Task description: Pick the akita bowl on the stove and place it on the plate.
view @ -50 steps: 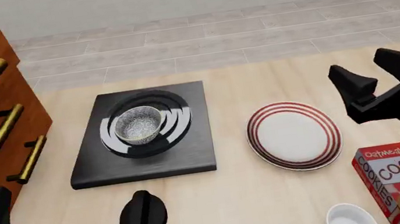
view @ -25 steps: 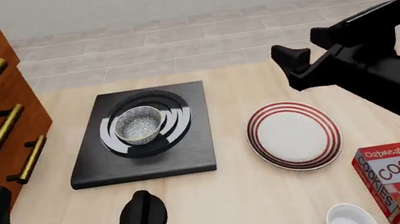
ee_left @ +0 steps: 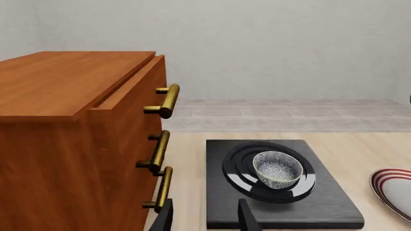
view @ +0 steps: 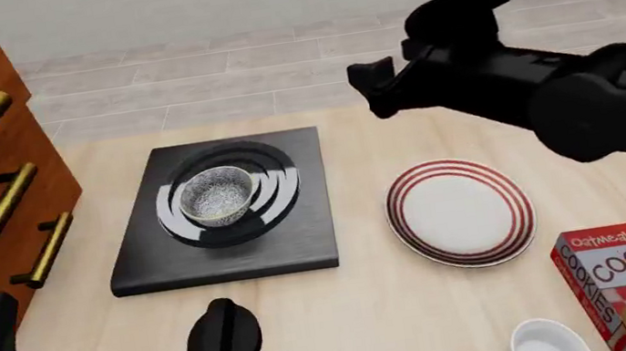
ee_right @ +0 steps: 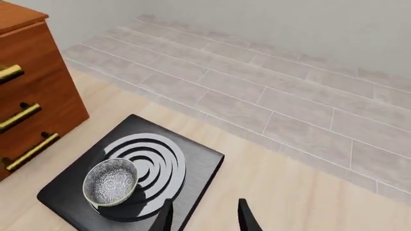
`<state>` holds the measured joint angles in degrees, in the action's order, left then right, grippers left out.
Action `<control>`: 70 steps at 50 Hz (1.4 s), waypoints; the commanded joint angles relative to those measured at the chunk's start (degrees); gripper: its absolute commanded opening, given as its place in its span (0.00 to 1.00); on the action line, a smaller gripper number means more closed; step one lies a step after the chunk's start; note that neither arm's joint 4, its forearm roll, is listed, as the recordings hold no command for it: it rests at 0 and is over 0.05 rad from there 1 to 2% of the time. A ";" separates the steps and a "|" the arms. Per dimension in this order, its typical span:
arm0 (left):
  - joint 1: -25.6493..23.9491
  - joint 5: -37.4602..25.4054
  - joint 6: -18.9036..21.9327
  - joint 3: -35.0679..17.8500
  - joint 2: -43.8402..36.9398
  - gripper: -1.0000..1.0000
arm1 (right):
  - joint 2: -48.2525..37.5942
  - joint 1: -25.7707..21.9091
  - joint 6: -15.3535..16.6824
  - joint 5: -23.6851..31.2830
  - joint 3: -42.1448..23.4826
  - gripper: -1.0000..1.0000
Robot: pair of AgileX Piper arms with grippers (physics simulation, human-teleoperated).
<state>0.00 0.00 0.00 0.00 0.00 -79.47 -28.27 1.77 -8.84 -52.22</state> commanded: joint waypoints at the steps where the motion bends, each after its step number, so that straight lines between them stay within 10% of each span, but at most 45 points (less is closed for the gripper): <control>1: 0.00 0.00 0.00 0.00 0.00 1.00 | -6.10 -2.40 -0.76 3.80 -7.00 1.00; 70: 0.00 0.00 0.00 0.00 0.00 1.00 | -33.48 -8.77 -2.01 13.14 -31.47 1.00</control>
<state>0.00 0.00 0.00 0.00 0.00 -111.08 -36.04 0.43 4.11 -82.47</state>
